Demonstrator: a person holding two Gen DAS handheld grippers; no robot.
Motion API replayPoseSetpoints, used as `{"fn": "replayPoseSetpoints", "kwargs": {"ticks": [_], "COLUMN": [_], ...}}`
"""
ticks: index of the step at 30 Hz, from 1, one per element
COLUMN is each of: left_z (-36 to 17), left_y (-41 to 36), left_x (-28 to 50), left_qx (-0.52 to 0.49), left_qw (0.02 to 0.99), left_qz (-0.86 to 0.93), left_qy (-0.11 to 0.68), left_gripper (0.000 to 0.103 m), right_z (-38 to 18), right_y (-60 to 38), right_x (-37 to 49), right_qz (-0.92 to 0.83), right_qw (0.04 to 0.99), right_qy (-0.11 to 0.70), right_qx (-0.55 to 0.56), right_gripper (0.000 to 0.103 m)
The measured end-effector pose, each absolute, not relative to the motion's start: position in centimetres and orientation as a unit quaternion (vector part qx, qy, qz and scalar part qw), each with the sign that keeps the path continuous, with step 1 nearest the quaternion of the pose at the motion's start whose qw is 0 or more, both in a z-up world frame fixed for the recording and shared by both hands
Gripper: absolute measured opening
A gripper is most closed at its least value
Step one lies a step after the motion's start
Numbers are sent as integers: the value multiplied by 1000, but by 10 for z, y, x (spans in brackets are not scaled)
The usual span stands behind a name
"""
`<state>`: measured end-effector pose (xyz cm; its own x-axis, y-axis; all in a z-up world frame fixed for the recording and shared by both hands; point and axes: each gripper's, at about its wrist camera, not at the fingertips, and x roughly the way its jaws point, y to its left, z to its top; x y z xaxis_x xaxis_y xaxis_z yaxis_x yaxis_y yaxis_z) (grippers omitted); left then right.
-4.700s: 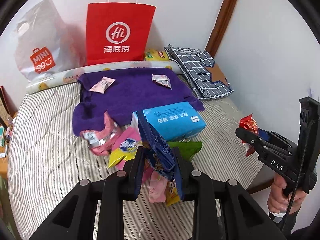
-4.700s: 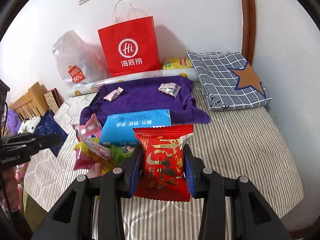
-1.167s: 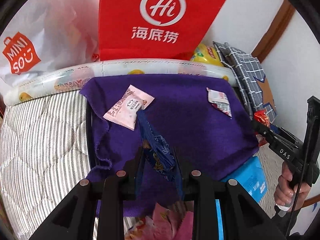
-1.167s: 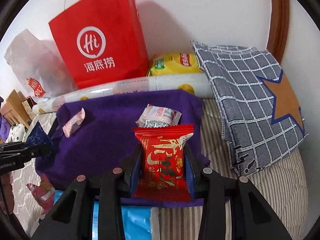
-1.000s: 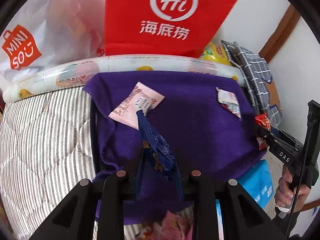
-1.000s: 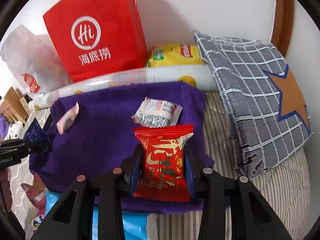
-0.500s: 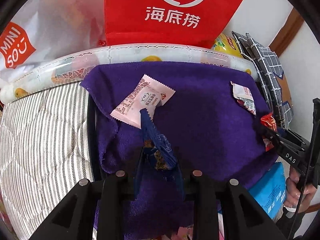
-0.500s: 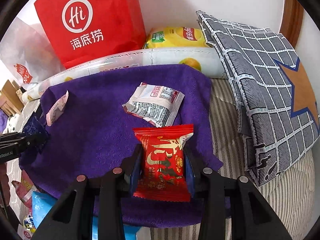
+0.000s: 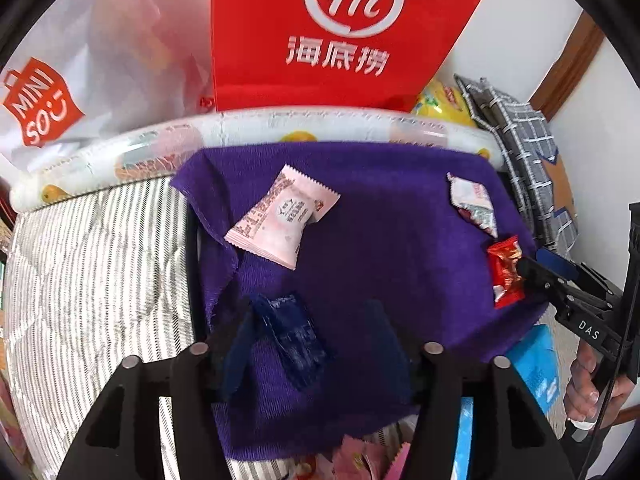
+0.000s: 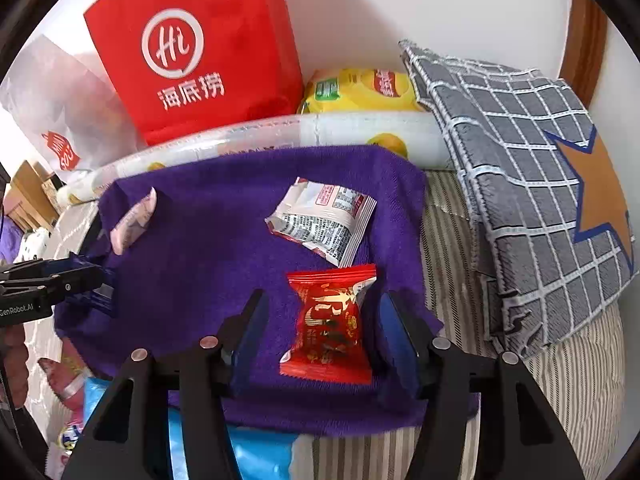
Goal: Organize snacks
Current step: 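Open the right tool over the towel while the left tool releases the blue bag there, then withdraw both tools from the towel back toward the snack pile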
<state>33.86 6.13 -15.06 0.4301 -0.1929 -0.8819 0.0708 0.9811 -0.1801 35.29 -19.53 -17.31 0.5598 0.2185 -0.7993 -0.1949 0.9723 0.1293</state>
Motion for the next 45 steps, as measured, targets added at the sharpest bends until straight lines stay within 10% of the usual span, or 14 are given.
{"fn": "replayPoseSetpoints", "kwargs": {"ticks": [45], "left_z": [-86], "left_y": [99], "left_x": [158], "left_qx": [-79], "left_qw": [887], "left_qz": [-78], "left_qy": [448], "left_gripper": [69], "right_z": [-166], "right_y": [-167], "right_x": [146], "right_qz": [168], "right_qw": [878], "right_qy": [448], "right_qx": [20], "right_gripper": [79]}}
